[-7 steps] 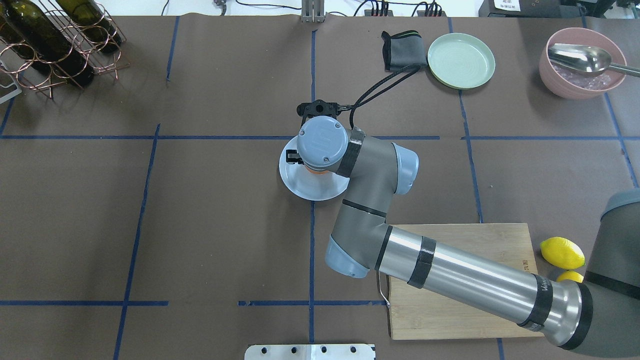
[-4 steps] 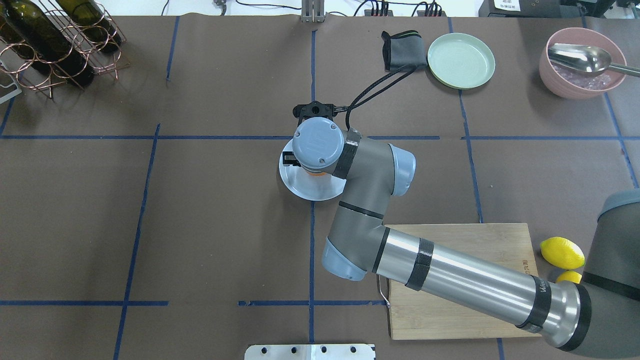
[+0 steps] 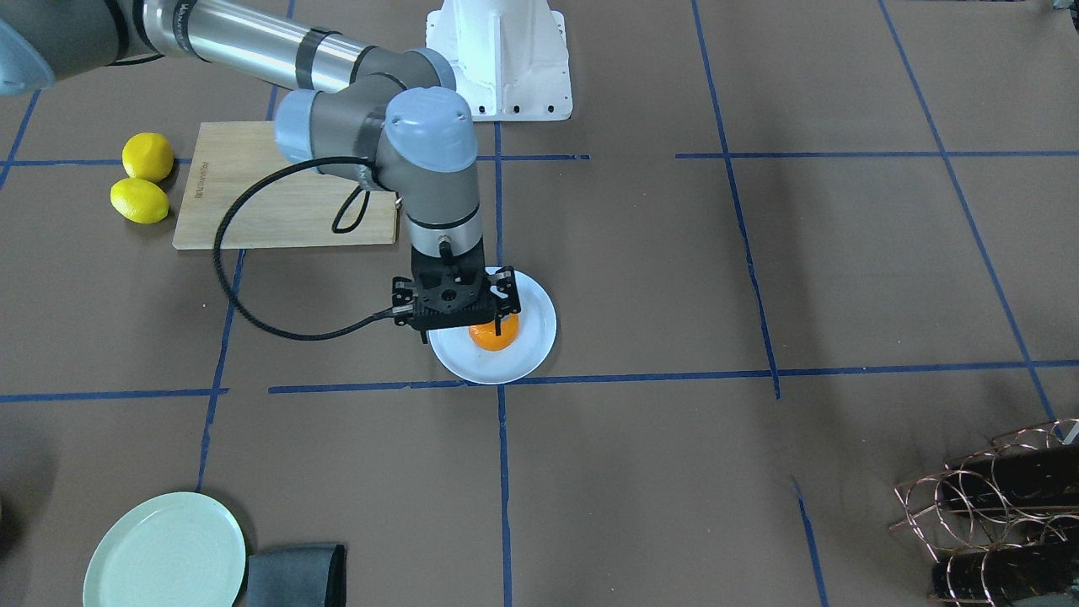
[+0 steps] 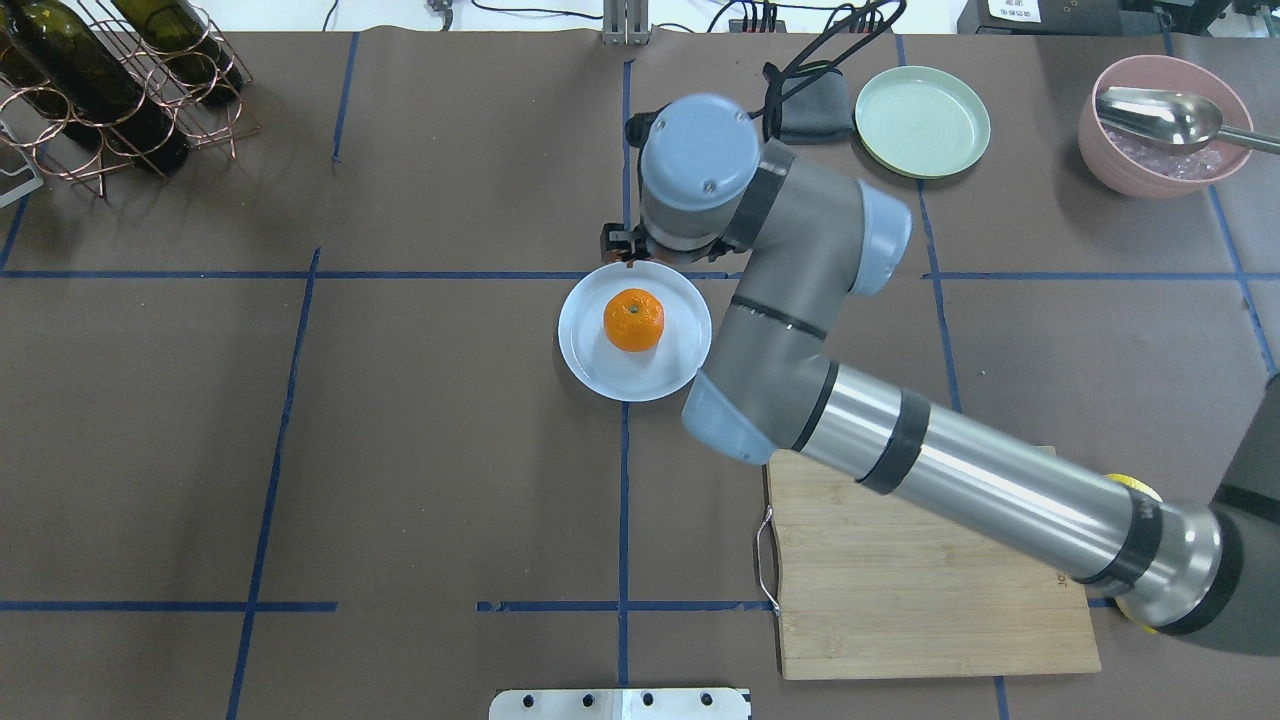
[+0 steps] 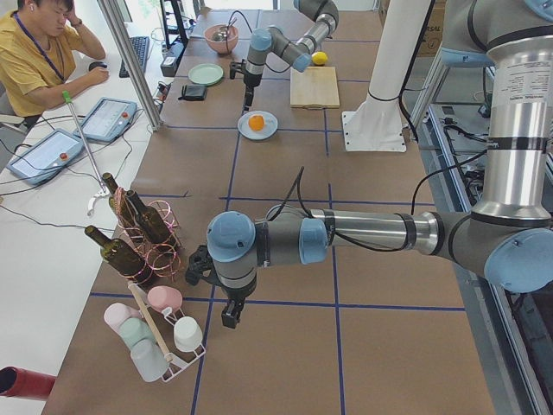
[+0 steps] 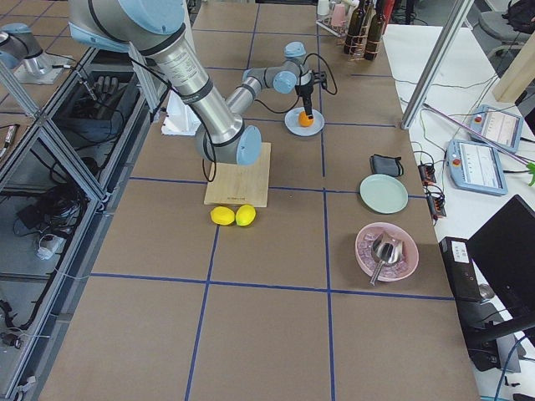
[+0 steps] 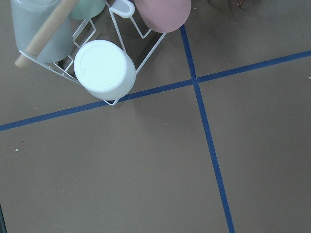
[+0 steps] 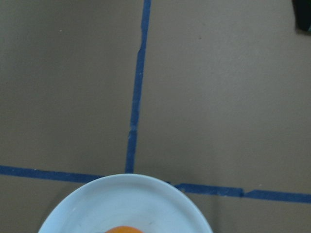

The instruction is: Pick orange to plate

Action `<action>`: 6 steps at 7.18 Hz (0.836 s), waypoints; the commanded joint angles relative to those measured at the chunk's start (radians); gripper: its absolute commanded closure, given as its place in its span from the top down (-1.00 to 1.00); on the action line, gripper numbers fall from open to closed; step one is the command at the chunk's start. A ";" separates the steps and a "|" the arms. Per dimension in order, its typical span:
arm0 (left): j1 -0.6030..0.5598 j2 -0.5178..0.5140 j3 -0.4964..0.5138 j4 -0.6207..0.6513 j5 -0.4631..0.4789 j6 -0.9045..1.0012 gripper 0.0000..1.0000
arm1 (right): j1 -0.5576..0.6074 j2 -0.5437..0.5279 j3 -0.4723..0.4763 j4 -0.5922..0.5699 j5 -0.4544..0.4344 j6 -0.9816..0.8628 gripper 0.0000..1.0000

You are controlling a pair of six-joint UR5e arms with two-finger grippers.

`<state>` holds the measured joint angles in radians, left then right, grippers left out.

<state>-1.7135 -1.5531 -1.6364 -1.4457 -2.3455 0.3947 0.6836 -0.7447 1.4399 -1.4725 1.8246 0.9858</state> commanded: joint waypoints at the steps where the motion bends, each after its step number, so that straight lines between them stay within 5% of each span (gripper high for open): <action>1: 0.000 -0.004 0.018 0.005 0.002 0.003 1.00 | 0.230 -0.109 0.020 -0.014 0.235 -0.363 1.00; 4: 0.005 -0.008 0.015 0.005 -0.002 -0.105 1.00 | 0.591 -0.380 0.072 -0.015 0.511 -0.929 1.00; 6: 0.015 -0.013 -0.002 -0.005 -0.002 -0.146 1.00 | 0.720 -0.596 0.080 0.007 0.507 -1.148 1.00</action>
<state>-1.7054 -1.5622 -1.6282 -1.4466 -2.3463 0.2727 1.3217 -1.1988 1.5113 -1.4832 2.3278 -0.0255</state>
